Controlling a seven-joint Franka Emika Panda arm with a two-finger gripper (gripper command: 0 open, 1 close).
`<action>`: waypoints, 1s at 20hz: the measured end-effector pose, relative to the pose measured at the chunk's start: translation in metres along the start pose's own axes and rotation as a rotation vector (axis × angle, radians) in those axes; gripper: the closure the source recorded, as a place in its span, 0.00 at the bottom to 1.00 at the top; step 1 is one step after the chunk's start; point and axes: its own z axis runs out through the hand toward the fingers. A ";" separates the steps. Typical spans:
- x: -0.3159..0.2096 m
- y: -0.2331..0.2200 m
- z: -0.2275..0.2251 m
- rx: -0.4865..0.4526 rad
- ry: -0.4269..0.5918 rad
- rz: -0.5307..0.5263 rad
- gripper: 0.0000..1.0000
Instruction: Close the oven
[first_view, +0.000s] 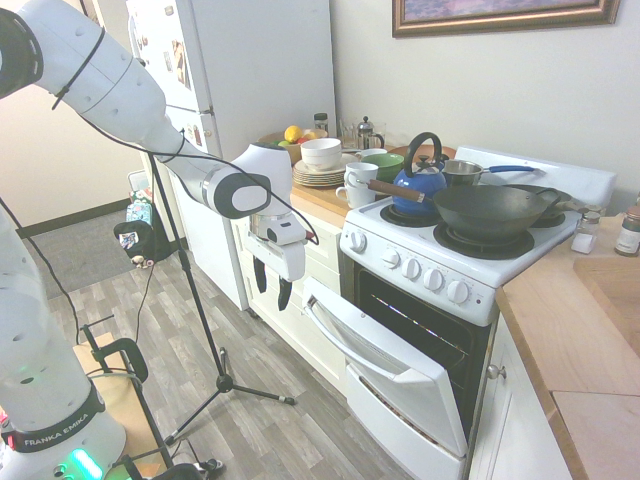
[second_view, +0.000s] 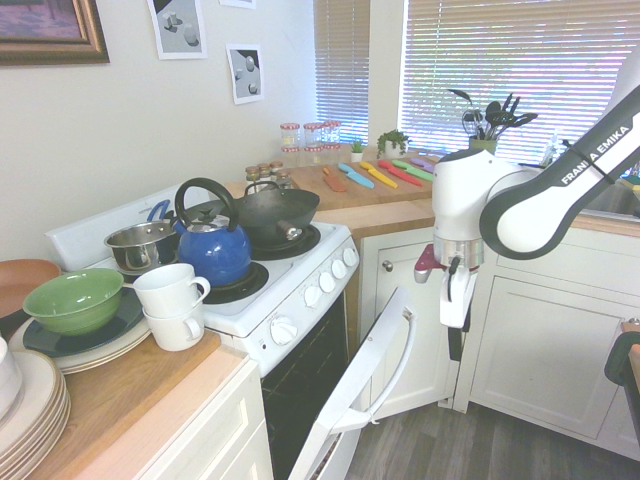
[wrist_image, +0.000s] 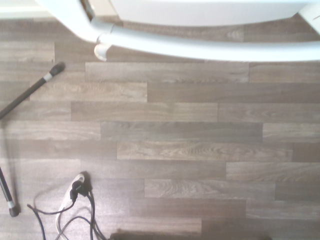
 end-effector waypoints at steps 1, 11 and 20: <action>-0.001 -0.002 0.003 -0.002 -0.002 -0.004 0.00; -0.005 -0.012 0.032 -0.010 -0.014 -0.022 0.00; 0.021 -0.048 0.053 0.014 0.002 -0.029 0.00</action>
